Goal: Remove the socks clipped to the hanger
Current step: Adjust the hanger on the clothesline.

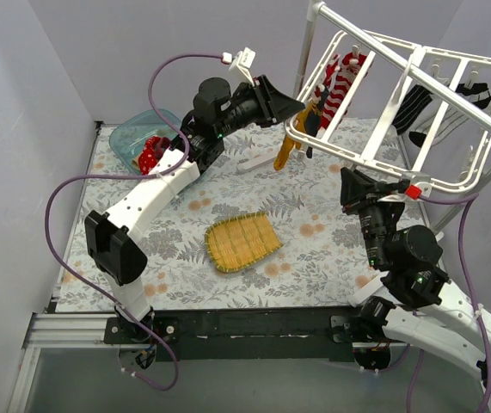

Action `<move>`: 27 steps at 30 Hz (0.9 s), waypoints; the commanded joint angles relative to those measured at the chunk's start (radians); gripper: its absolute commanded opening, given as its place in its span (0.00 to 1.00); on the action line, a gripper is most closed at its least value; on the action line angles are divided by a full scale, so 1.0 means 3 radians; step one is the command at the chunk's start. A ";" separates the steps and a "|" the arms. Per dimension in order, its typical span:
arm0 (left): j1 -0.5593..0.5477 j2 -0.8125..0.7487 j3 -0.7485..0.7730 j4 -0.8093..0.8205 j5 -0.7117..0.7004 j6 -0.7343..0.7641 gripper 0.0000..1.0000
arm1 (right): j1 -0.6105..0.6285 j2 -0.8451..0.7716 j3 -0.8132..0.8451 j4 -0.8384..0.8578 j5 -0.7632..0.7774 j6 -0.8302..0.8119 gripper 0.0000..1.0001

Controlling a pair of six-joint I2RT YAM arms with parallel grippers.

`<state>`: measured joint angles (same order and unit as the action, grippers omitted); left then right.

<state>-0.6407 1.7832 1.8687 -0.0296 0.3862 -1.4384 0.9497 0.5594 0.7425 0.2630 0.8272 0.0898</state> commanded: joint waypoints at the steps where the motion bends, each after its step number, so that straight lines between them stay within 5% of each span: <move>1: 0.0039 -0.0329 -0.0108 0.0410 -0.0346 0.0034 0.00 | 0.0000 -0.0014 0.0230 0.0125 0.0096 -0.0120 0.08; 27: -0.0068 -0.0825 -0.0855 0.0871 -0.0725 -0.0140 0.00 | -0.0001 0.0186 0.0434 0.0187 0.0510 -0.0790 0.14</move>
<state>-0.6632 1.6421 1.6299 0.1440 0.2180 -1.5307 0.9562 0.6353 0.8047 0.2405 0.8703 -0.0845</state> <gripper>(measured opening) 0.274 0.249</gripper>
